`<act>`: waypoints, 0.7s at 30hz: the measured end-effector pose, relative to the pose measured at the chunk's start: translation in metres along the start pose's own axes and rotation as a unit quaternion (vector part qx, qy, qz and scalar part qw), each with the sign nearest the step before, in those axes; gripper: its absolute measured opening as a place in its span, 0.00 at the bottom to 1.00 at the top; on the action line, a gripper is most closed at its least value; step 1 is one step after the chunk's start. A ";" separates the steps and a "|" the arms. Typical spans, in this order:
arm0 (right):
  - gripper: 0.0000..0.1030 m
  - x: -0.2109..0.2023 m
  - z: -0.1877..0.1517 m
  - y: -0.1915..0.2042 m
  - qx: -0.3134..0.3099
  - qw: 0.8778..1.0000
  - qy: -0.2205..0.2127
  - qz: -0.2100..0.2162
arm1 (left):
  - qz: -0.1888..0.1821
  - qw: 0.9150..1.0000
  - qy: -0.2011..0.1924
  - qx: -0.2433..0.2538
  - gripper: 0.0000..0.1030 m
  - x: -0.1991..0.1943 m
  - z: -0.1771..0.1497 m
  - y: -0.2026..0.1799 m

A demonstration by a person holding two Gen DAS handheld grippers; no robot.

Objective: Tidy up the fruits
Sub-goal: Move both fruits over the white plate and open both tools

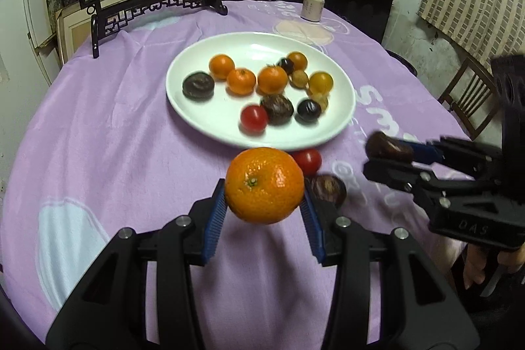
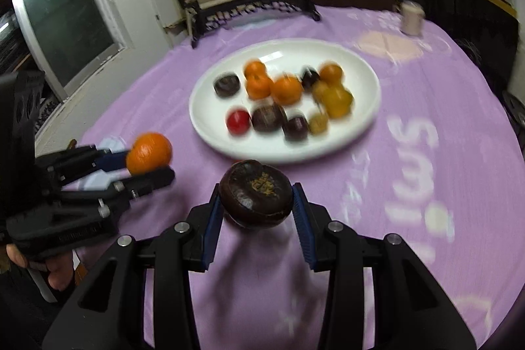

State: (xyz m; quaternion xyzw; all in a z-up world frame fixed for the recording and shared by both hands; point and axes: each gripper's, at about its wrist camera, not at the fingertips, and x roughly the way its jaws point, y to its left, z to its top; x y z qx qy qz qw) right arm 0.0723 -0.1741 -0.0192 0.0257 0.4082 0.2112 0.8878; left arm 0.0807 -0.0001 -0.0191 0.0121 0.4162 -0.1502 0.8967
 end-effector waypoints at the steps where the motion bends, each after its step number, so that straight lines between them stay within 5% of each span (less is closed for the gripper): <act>1: 0.40 0.006 0.016 -0.001 -0.003 1.000 -0.002 0.003 | 0.000 1.000 0.000 -0.003 0.43 0.000 0.006 0.001; 10: 0.40 0.057 0.090 -0.023 0.001 0.999 -0.007 -0.033 | 0.051 0.999 -0.004 -0.017 0.43 0.042 0.097 0.020; 21: 0.41 0.072 0.085 -0.034 -0.001 0.999 -0.004 -0.040 | 0.044 0.999 0.001 -0.028 0.45 0.080 0.106 0.034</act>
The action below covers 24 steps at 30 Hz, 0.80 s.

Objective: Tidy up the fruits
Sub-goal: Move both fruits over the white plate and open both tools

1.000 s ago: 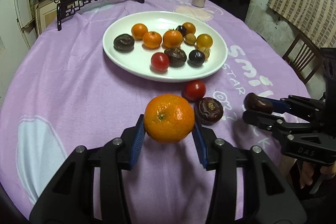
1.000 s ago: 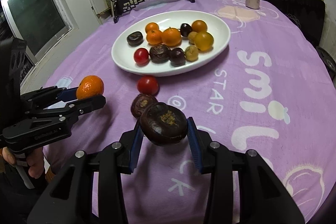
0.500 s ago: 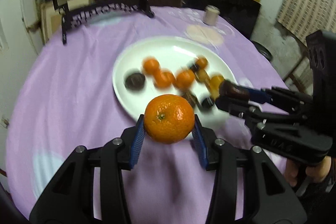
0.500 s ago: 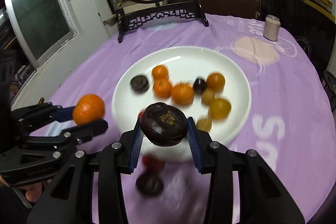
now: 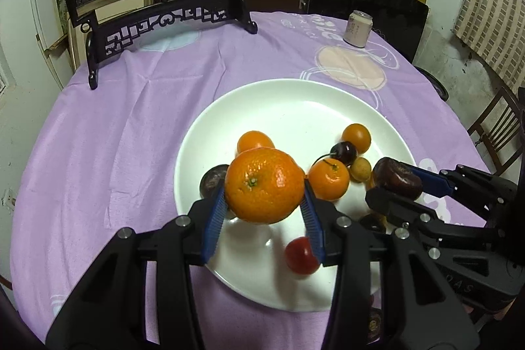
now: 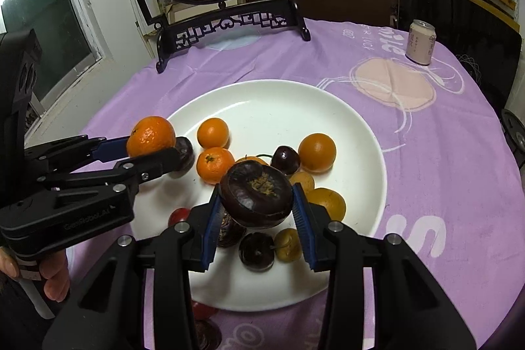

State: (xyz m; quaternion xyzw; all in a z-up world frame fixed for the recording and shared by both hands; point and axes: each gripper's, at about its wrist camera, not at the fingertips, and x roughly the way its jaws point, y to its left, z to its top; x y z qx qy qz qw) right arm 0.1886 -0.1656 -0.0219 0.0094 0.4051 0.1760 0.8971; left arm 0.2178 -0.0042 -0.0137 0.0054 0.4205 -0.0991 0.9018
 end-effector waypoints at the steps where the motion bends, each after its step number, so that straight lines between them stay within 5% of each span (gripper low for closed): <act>1: 0.42 0.002 0.000 0.001 -0.005 1.000 0.001 -0.008 | 0.000 1.000 -0.003 -0.001 0.54 -0.002 0.001 0.002; 2: 0.49 0.003 0.000 0.002 -0.009 1.000 -0.002 -0.019 | 0.001 1.000 -0.013 -0.002 0.70 -0.006 0.001 0.003; 3: 0.52 0.003 0.001 0.002 -0.011 0.999 -0.008 -0.034 | 0.003 1.000 -0.024 -0.003 0.75 -0.011 0.001 0.003; 8: 0.56 -0.014 0.003 -0.014 0.009 0.997 -0.054 -0.056 | 0.023 0.997 -0.076 -0.003 0.76 -0.031 -0.005 0.005; 13: 0.56 -0.012 -0.003 -0.037 0.042 0.995 -0.054 -0.071 | 0.020 0.998 -0.043 -0.033 0.76 -0.017 -0.018 0.012; 20: 0.56 -0.025 -0.010 -0.032 0.042 0.995 -0.080 -0.048 | 0.015 0.997 -0.032 -0.069 0.76 -0.037 -0.055 0.019; 24: 0.56 -0.038 -0.036 -0.019 0.054 0.997 -0.057 -0.017 | 0.002 0.997 -0.024 -0.079 0.76 -0.057 -0.084 0.024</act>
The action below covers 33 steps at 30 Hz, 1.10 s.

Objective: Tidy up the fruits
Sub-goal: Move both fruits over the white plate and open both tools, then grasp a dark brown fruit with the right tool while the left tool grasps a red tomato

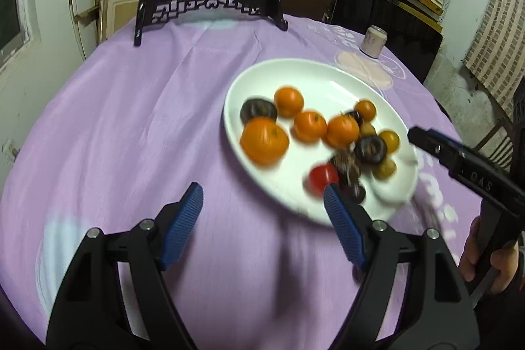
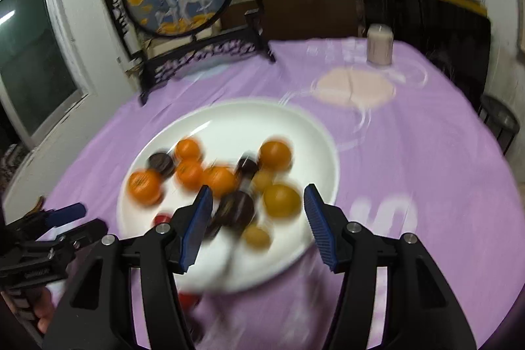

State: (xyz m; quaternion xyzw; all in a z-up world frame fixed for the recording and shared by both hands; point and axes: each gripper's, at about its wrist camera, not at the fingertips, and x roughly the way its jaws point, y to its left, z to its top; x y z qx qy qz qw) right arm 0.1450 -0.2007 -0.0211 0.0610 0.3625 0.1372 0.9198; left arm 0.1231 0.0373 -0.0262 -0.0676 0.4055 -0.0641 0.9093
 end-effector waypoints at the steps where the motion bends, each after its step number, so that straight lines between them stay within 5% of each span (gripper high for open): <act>1: 0.57 -0.008 -0.010 0.005 -0.006 1.000 0.008 0.003 | -0.002 1.000 0.001 0.001 0.76 -0.004 -0.005 0.002; 8: 0.75 -0.052 -0.075 0.039 -0.036 0.998 0.047 0.034 | -0.018 1.000 0.015 0.006 0.76 -0.024 -0.041 0.012; 19: 0.74 0.003 -0.087 0.079 -0.090 0.990 0.108 -0.007 | -0.009 1.000 -0.010 -0.005 0.76 -0.055 -0.049 0.030; 21: 0.65 0.012 -0.089 0.074 -0.081 0.990 0.115 -0.010 | -0.010 1.000 -0.010 -0.001 0.76 -0.055 -0.049 0.027; 22: 0.44 0.011 -0.088 0.073 -0.086 0.991 0.102 -0.016 | -0.012 1.000 -0.009 0.003 0.76 -0.055 -0.049 0.024; 23: 0.39 0.012 -0.087 0.073 -0.090 0.991 0.098 -0.018 | -0.014 1.000 -0.007 0.007 0.76 -0.053 -0.049 0.020; 33: 0.39 -0.054 -0.102 0.011 -0.009 0.998 0.065 0.002 | -0.029 0.995 0.032 0.086 0.76 -0.018 -0.049 -0.055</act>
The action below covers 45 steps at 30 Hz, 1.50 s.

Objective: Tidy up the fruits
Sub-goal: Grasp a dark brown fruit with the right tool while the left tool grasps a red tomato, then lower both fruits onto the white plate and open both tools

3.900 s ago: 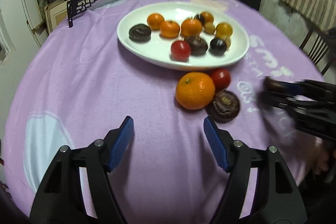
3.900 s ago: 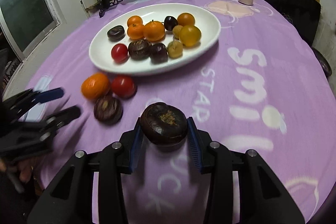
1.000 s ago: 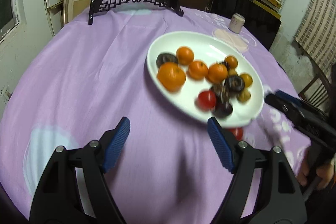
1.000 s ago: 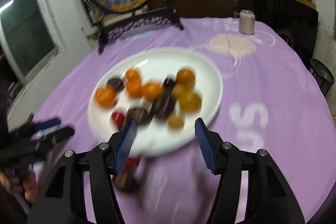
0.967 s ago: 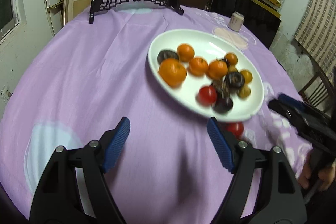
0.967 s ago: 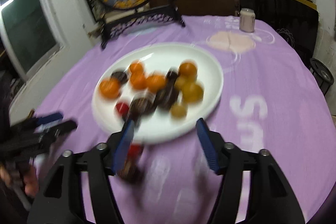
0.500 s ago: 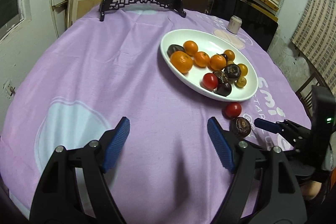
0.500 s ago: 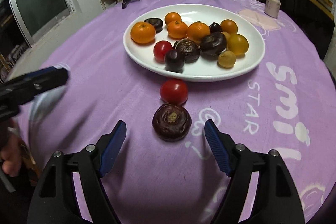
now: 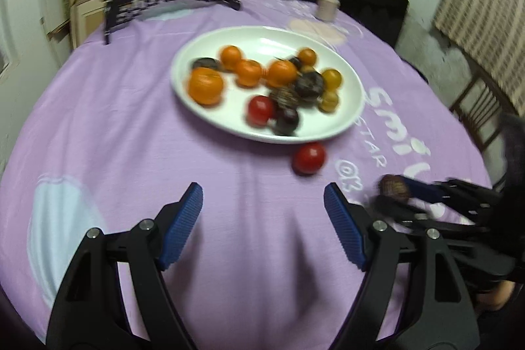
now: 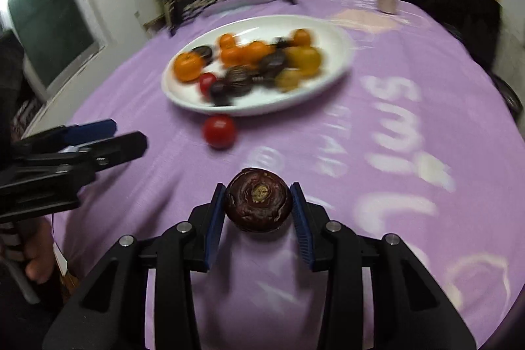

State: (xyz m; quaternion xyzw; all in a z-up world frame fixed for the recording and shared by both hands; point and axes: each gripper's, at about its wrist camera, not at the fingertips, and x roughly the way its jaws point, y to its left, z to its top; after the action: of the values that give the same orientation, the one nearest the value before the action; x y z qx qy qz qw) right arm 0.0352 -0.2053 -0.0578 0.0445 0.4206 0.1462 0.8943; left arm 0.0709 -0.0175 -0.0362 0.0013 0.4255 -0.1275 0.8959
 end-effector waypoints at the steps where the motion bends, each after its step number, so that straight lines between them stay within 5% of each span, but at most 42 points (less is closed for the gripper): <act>1: 0.39 -0.005 -0.004 -0.006 0.007 1.000 -0.002 -0.005 | -0.001 1.000 0.005 0.005 0.76 0.005 0.002 -0.006; 10: 0.39 -0.017 -0.022 -0.034 0.039 0.999 -0.009 0.012 | 0.042 0.998 0.036 0.027 0.73 0.057 0.020 -0.044; 12: 0.39 -0.016 -0.021 -0.037 0.043 0.999 -0.009 0.017 | 0.048 0.998 0.039 0.028 0.65 0.063 0.023 -0.048; 14: 0.39 -0.015 -0.021 -0.039 0.046 0.999 -0.007 0.018 | 0.047 0.997 0.058 0.025 0.37 0.075 0.024 -0.048; 16: 0.39 -0.013 -0.021 -0.040 0.049 0.999 -0.004 0.017 | 0.044 0.997 0.052 0.029 0.31 0.076 0.023 -0.048; 32: 0.39 -0.002 -0.003 0.008 0.001 1.000 0.015 0.024 | -0.017 1.000 0.007 -0.014 0.30 -0.006 -0.012 0.013; 39: 0.39 -0.004 0.033 0.033 -0.031 0.999 -0.007 0.019 | 0.012 0.999 -0.022 -0.023 0.30 -0.013 0.034 0.044; 45: 0.39 0.014 0.071 0.041 -0.050 0.999 -0.012 0.010 | 0.019 1.000 -0.008 -0.024 0.30 0.023 0.092 0.045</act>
State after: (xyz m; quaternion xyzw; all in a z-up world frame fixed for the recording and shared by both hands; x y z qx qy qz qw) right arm 0.0887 -0.1583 -0.0146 0.0054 0.4012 0.1758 0.8989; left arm 0.1658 0.0105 -0.0001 -0.0133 0.4214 -0.1006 0.9012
